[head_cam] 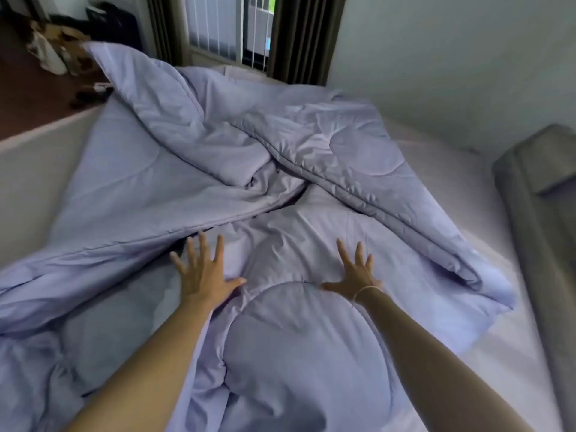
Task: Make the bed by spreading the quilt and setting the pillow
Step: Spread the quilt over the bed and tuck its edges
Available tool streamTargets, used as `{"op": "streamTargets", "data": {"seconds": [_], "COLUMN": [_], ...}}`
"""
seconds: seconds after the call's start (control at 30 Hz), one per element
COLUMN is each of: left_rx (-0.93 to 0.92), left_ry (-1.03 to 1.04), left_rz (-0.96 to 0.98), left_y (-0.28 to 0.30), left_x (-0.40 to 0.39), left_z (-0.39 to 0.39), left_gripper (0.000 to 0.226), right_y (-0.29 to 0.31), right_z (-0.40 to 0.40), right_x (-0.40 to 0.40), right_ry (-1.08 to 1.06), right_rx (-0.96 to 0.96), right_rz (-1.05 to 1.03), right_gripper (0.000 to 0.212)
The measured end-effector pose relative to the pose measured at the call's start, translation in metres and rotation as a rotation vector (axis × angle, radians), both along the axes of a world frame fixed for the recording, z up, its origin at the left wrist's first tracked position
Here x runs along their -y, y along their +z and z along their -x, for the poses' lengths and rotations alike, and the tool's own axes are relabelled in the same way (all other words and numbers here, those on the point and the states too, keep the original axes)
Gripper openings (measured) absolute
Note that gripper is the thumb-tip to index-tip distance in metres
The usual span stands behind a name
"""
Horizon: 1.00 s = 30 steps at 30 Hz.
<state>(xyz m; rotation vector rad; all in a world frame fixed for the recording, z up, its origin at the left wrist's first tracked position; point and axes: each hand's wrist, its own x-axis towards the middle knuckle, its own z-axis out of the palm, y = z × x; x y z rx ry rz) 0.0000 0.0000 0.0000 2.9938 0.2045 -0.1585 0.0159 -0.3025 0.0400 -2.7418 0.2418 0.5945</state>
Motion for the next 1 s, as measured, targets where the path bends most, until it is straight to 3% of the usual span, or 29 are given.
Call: {"op": "streamTargets", "data": {"seconds": [0.1,0.23,0.37,0.47,0.57,0.7,0.9,1.0], "left_rx": [-0.076,-0.131,0.015,0.133,0.109,0.11,0.249,0.208], "left_ry": [0.07,0.076,-0.02,-0.029,-0.017,-0.04,0.027,-0.021], "left_rz": [0.064,0.139,0.075,0.103,0.228,0.408,0.597,0.741], "left_y": [-0.042,-0.11,-0.141,-0.126,-0.097,-0.074,-0.011,0.027], "left_x": [-0.022,-0.039,-0.027,-0.029,-0.03,-0.023,0.005,0.038], "left_z": [-0.012,-0.012,-0.007,-0.004,0.001,0.026,0.091,0.138], "left_gripper": [0.122,0.121,0.086,0.05,0.034,0.038,0.039,0.062], "right_y": [-0.027,-0.074,-0.09,-0.096,-0.093,-0.071,-0.037,-0.024], "right_z": [-0.026,-0.044,-0.054,-0.047,-0.028,0.019,0.121,0.197], "right_x": [-0.012,-0.001,0.007,0.009,0.007,0.001,0.019,0.05], "right_ry": [0.032,0.031,0.041,0.053,0.072,0.067,0.038,-0.048], "right_rx": [-0.023,-0.075,-0.066,-0.002,0.096,0.148,0.078,0.08], "right_rz": [0.098,0.093,0.083,0.08,0.15,0.094,0.02,-0.032], "right_gripper": [0.125,0.127,0.118,0.106,0.087,0.048,0.033,0.026]}}
